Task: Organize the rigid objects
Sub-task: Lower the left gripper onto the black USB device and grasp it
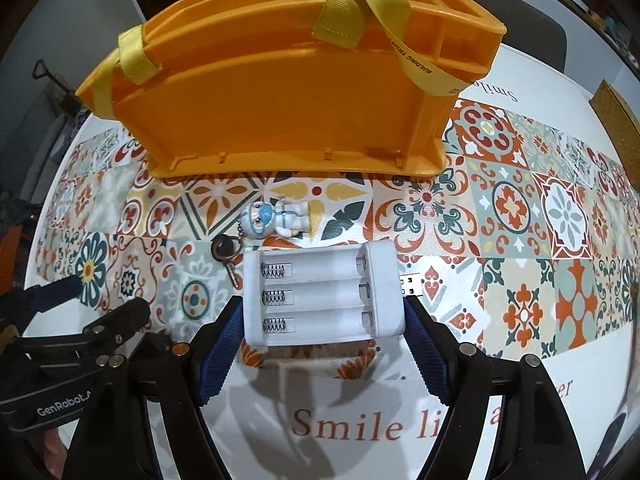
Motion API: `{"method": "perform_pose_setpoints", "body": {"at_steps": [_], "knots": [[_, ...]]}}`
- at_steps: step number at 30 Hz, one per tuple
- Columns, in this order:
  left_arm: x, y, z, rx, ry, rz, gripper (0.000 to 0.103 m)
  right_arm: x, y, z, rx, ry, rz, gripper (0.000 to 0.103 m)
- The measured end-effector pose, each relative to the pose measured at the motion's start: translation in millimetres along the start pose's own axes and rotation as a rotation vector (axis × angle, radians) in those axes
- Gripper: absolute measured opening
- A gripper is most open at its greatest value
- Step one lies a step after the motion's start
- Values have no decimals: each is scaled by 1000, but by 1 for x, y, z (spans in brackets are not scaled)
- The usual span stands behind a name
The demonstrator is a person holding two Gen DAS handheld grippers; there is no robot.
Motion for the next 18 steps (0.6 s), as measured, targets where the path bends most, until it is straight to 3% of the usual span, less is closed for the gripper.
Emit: {"method": "perform_pose_setpoints", "body": {"at_steps": [11,18], "knots": [[0,3,22,25,-2,56,89,-9,-4,19,-16,-9,-8,77],[7,11,28,67,-8,73,78,-6,0,29,-7,-33,3,77]]}}
Point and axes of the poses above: each gripper's, at about its wrist camera, not at the fingertips, and x roughly the way its jaws point, y to its right, z to its underside, the point moved 1 cm from there along x, roughly the way its jaws point, and after that the axes turned 6 degrees about x, right-handed, at the moved point
